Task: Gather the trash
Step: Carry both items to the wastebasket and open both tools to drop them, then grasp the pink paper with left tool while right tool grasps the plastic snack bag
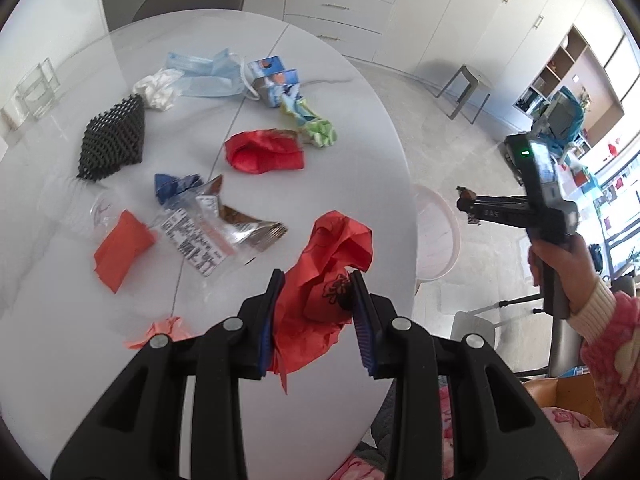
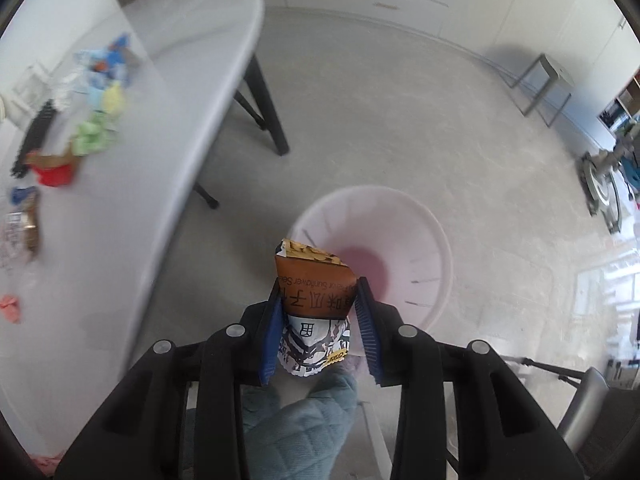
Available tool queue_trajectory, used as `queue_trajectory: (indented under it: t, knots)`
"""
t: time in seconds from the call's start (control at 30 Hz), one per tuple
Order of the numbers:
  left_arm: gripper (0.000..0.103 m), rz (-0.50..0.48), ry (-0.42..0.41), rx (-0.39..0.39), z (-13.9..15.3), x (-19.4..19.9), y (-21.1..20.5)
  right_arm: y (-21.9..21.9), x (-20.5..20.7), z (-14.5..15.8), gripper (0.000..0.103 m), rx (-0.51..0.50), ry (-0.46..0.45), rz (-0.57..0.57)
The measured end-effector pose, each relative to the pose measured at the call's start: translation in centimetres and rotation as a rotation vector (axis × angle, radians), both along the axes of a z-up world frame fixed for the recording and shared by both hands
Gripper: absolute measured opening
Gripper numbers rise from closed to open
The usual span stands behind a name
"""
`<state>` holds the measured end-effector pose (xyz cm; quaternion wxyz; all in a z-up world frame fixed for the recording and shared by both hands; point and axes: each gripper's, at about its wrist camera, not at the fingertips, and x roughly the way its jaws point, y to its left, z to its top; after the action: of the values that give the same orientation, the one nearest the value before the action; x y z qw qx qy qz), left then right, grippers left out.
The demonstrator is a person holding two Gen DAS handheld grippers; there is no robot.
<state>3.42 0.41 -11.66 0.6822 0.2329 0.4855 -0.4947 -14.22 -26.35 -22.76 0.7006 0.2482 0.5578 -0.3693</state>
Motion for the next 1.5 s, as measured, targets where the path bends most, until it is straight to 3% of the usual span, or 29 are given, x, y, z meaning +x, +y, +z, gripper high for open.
queue_trajectory:
  t: [0.07, 0.13, 0.23, 0.57, 0.63, 0.67, 0.73, 0.8, 0.83, 1.0, 1.13, 1.2, 1.23, 1.27, 1.3, 1.5]
  knots:
    - [0.033, -0.013, -0.006, 0.006, 0.1, -0.9, -1.3, -1.0, -0.7, -0.7, 0.070, 0.019, -0.009, -0.016]
    - [0.033, -0.027, 0.003, 0.012, 0.1, -1.8, -2.7, -1.8, -1.4, -0.6, 0.084, 0.029, -0.031, -0.032]
    - [0.033, -0.063, 0.016, 0.011, 0.1, -3.7, -5.8, -2.5, -2.6, 1.0, 0.096, 0.025, -0.063, -0.018]
    - [0.034, -0.227, 0.109, -0.001, -1.6, -12.3, -19.4, -5.2, -8.9, 9.7, 0.101, -0.093, -0.093, 0.028]
    - [0.042, -0.260, 0.133, 0.012, -2.6, -14.0, -22.0, -5.9, -10.2, 11.0, 0.101, -0.105, -0.114, 0.030]
    - [0.054, -0.274, 0.145, 0.020, -3.2, -14.8, -23.1, -6.4, -10.7, 11.3, 0.101, -0.109, -0.124, 0.034]
    - [0.069, -0.287, 0.160, 0.044, -4.4, -16.3, -25.3, -7.1, -11.4, 12.1, 0.101, -0.111, -0.134, 0.048]
    - [0.074, -0.280, 0.164, 0.059, -5.0, -17.1, -26.4, -7.9, -11.8, 12.3, 0.101, -0.109, -0.136, 0.070]
    - [0.078, -0.262, 0.164, 0.076, -5.4, -17.4, -27.1, -8.2, -11.8, 12.3, 0.101, -0.103, -0.140, 0.081]
    - [0.078, -0.149, 0.173, 0.098, -4.7, -17.0, -27.4, -9.5, -11.5, 11.9, 0.101, -0.066, -0.165, 0.122]
    - [0.080, -0.016, 0.113, 0.064, -1.4, -14.9, -25.4, -9.9, -9.8, 12.1, 0.101, -0.045, -0.217, 0.183]
    - [0.080, 0.056, 0.059, 0.054, 0.2, -13.9, -24.0, -9.8, -8.6, 12.4, 0.101, -0.042, -0.232, 0.223]
    - [0.083, 0.102, 0.031, 0.047, 1.3, -13.2, -22.9, -9.7, -7.7, 12.7, 0.101, -0.042, -0.242, 0.252]
    - [0.094, 0.137, 0.010, 0.045, 2.2, -12.7, -22.1, -9.6, -6.9, 12.9, 0.101, -0.042, -0.250, 0.279]
    - [0.095, 0.177, -0.017, 0.037, 3.0, -12.1, -21.2, -9.3, -5.7, 13.2, 0.101, -0.047, -0.260, 0.316]
    - [0.095, 0.410, -0.106, 0.020, 6.2, -8.4, -14.0, -7.1, -0.3, 15.1, 0.101, -0.081, -0.308, 0.463]
